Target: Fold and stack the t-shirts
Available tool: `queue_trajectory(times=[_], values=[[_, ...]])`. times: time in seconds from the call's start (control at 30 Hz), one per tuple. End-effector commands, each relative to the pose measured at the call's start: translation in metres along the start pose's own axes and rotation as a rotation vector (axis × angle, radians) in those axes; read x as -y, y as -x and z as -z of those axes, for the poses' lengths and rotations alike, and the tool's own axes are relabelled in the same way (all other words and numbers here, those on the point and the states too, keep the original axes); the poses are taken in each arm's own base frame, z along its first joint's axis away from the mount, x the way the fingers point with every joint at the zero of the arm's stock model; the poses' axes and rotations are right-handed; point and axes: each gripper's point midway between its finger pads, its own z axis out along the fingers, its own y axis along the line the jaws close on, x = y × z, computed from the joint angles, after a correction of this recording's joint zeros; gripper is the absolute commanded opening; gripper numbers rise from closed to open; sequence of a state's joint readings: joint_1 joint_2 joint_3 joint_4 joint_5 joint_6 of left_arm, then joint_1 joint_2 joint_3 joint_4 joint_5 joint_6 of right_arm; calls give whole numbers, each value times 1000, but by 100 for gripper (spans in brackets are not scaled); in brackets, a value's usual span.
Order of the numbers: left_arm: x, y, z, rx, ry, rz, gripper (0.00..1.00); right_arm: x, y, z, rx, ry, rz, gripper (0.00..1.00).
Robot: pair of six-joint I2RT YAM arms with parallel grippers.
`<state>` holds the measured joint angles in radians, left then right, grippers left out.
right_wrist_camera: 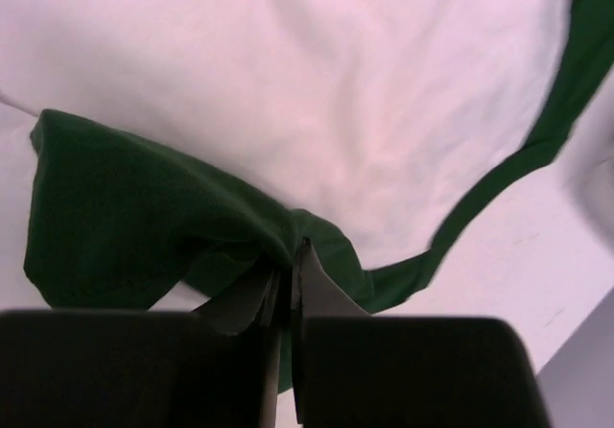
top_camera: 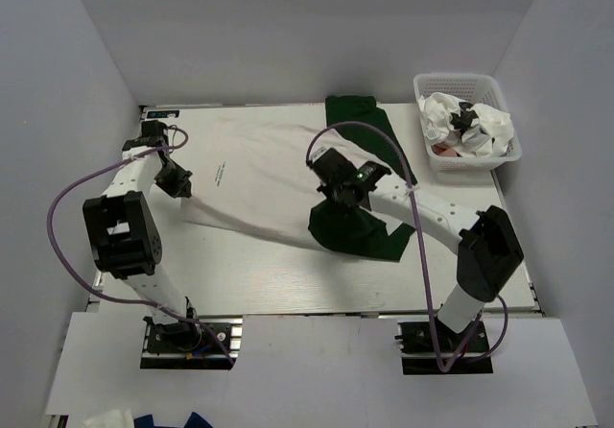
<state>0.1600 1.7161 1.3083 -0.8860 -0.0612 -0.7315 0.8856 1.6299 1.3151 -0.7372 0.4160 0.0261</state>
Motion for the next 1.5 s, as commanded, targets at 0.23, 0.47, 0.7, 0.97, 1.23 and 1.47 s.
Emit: queue_trajectory(times=[0.23,0.47,0.7,0.97,1.23,1.47], values=[[80,69,-24,42,-102,42,0,101,72,-59,41,-135,-4,0],[108,92,-51,2,-98,39,91,170,132,-104,108,-218,-123,73],[107,101,-22,73,-133,-4,100,165,138,-65,177,-159,-213,90],[115,69,-38,41,-221,-93,100,63,78,-70,129,257,-416,90],[59,9,-85,-144,-13,-115,100,40,36,-104,57,285,-456,90],[-4,-43,-61,-205,100,-104,100,14,-24,-103,-55,319,-489,90]])
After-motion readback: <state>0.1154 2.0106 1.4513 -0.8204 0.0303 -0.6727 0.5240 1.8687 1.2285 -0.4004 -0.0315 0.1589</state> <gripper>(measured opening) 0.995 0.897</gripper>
